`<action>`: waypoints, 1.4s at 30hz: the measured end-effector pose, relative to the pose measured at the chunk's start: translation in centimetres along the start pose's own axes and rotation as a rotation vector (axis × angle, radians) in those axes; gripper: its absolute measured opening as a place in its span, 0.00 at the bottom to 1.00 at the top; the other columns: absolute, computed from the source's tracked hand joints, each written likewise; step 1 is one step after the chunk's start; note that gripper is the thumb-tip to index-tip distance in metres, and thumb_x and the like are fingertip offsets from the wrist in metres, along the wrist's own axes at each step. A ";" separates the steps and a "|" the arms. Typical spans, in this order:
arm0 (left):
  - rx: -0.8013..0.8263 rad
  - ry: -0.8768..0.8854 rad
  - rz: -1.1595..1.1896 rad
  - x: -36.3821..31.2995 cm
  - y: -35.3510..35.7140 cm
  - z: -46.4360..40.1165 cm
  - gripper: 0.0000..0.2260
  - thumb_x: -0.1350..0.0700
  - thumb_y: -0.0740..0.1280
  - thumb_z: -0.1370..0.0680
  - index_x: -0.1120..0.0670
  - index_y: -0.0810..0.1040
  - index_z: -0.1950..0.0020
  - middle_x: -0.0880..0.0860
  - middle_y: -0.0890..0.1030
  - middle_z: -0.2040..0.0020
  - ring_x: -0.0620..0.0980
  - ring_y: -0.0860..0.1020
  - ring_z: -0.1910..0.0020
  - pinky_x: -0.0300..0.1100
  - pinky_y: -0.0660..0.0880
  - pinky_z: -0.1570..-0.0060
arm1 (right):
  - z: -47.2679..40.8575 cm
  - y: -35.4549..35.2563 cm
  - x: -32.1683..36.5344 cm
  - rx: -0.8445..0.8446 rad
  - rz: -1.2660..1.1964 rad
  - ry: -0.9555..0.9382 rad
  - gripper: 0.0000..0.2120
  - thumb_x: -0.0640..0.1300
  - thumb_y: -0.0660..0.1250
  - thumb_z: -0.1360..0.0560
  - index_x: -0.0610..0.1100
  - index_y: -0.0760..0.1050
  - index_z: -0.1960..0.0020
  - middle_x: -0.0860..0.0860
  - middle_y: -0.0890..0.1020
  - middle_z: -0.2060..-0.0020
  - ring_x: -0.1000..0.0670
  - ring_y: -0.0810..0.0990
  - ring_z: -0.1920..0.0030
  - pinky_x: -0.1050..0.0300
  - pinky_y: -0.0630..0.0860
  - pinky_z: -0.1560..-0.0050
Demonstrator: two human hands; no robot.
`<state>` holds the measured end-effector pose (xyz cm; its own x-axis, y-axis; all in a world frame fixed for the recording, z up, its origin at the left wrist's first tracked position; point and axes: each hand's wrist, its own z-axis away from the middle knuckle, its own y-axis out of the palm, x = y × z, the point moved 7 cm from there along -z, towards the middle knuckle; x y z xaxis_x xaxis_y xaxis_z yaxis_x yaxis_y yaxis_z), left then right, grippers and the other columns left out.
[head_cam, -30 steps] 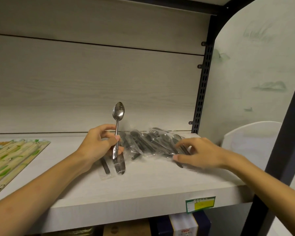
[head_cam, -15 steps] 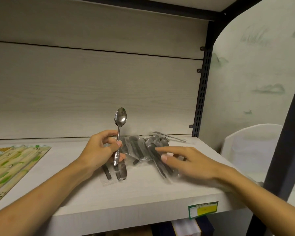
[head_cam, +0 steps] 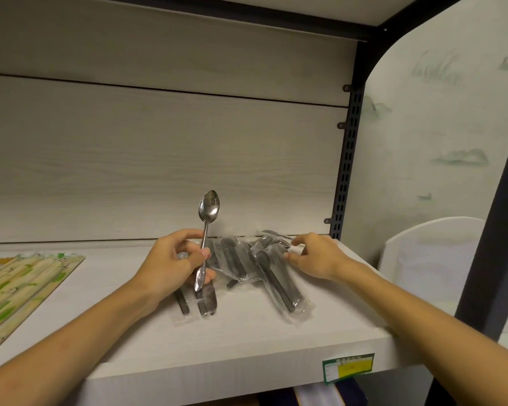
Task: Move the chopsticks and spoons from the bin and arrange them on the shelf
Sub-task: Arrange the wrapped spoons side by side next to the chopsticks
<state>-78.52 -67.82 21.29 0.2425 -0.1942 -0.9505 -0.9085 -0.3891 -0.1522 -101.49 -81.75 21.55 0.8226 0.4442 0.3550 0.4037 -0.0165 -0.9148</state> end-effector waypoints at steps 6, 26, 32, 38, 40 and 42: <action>0.013 0.011 0.057 -0.3 0.2 0.2 0.12 0.66 0.67 0.23 0.56 0.76 0.41 0.62 0.78 0.55 0.59 0.84 0.63 0.49 0.82 0.63 | -1.6 1.1 0.9 0.024 -0.187 0.036 0.07 0.48 0.70 0.25 0.45 0.77 0.57 0.51 0.79 0.62 0.48 0.76 0.55 0.60 0.70 0.55; 0.001 0.068 0.180 -2.4 0.9 0.8 0.14 0.66 0.69 0.24 0.57 0.76 0.40 0.61 0.81 0.58 0.58 0.84 0.58 0.52 0.82 0.60 | 2.9 -12.2 4.0 -0.596 -0.951 -0.165 0.04 0.39 0.71 0.25 0.41 0.78 0.52 0.45 0.81 0.62 0.53 0.80 0.66 0.68 0.73 0.71; 0.090 0.044 0.292 -3.3 1.9 1.5 0.15 0.64 0.69 0.25 0.54 0.76 0.39 0.59 0.84 0.53 0.54 0.84 0.57 0.45 0.81 0.61 | 3.0 -8.8 9.4 -0.244 -1.087 -0.199 0.06 0.38 0.71 0.26 0.38 0.78 0.50 0.44 0.84 0.60 0.51 0.81 0.66 0.58 0.77 0.64; 0.262 -0.008 0.328 -3.5 2.5 2.4 0.17 0.63 0.69 0.25 0.53 0.75 0.37 0.59 0.84 0.48 0.60 0.83 0.51 0.49 0.82 0.57 | 2.1 -5.6 11.2 -0.182 -1.100 -0.156 0.04 0.39 0.71 0.26 0.39 0.78 0.53 0.46 0.83 0.65 0.52 0.81 0.69 0.61 0.78 0.67; 0.285 -0.016 0.311 -3.5 2.7 2.5 0.17 0.63 0.69 0.25 0.52 0.75 0.37 0.60 0.84 0.49 0.61 0.84 0.53 0.48 0.82 0.59 | 1.8 -5.2 11.3 -0.182 -1.132 -0.161 0.04 0.39 0.71 0.26 0.39 0.77 0.54 0.45 0.82 0.64 0.52 0.81 0.69 0.61 0.78 0.67; 0.299 -0.026 0.308 -3.5 2.8 2.6 0.17 0.63 0.69 0.25 0.52 0.75 0.38 0.60 0.84 0.50 0.60 0.84 0.55 0.48 0.82 0.58 | 1.6 -5.0 11.2 -0.195 -1.148 -0.161 0.05 0.39 0.71 0.26 0.39 0.77 0.54 0.43 0.82 0.63 0.51 0.81 0.68 0.61 0.78 0.66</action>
<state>-82.82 -65.89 23.48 -0.0604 -0.2359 -0.9699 -0.9967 -0.0380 0.0713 -94.98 -75.23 29.81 -0.1185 0.3956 0.9107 0.9413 0.3368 -0.0238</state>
